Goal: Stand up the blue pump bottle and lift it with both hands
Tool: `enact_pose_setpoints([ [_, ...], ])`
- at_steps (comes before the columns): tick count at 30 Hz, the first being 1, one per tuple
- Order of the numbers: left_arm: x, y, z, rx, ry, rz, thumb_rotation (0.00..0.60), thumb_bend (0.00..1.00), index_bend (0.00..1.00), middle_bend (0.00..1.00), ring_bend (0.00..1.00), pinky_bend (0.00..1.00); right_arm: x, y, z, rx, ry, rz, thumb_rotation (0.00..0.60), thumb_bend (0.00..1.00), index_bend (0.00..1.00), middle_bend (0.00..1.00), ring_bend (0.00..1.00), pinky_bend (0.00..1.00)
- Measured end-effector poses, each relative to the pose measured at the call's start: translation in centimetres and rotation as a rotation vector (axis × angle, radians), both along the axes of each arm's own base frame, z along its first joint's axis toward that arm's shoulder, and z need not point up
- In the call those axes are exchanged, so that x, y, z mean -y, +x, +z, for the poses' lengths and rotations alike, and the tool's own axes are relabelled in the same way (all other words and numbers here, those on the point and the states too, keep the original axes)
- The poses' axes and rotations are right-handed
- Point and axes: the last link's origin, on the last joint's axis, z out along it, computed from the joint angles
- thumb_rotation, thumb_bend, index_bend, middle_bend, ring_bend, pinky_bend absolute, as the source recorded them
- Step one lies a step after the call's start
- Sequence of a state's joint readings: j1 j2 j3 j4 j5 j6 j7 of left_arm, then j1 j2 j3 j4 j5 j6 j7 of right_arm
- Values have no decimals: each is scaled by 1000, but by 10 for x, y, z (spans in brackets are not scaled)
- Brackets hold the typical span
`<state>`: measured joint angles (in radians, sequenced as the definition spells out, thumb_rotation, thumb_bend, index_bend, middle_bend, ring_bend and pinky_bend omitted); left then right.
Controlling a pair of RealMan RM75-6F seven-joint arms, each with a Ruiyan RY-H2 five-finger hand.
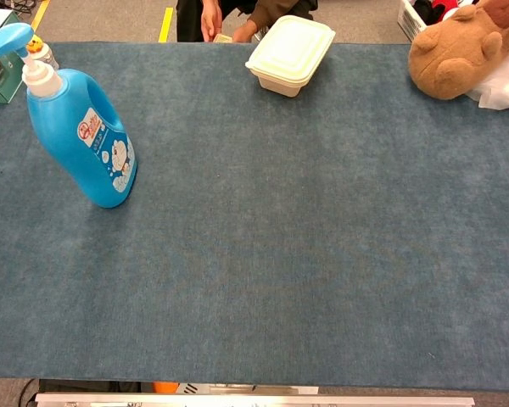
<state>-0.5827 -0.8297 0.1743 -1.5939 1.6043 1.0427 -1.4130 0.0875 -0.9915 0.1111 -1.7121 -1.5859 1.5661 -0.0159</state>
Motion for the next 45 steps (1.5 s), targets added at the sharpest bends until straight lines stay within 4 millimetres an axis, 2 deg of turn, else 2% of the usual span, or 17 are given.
enact_pose_setpoints([
  [9, 17, 7, -16, -25, 19, 28, 600, 270, 0, 0, 0, 59, 8, 12, -2, -17, 16, 18, 600, 18, 88, 249, 258, 278],
  [14, 21, 16, -28, -52, 28, 23, 600, 270, 0, 0, 0, 9, 8, 12, -2, -15, 19, 13, 600, 18, 88, 249, 257, 277],
  [25, 26, 36, -59, -44, 68, 64, 600, 270, 0, 0, 0, 0, 7, 5, -3, -9, 31, -6, 600, 17, 72, 249, 257, 277],
  [35, 30, 50, -74, -52, 139, 97, 600, 247, 0, 0, 0, 0, 5, -2, 0, -2, 35, -22, 600, 18, 64, 249, 257, 271],
  [45, 36, 52, -82, -61, 179, 133, 600, 205, 0, 0, 0, 0, 7, -5, -2, 0, 46, -26, 600, 18, 64, 249, 257, 267],
])
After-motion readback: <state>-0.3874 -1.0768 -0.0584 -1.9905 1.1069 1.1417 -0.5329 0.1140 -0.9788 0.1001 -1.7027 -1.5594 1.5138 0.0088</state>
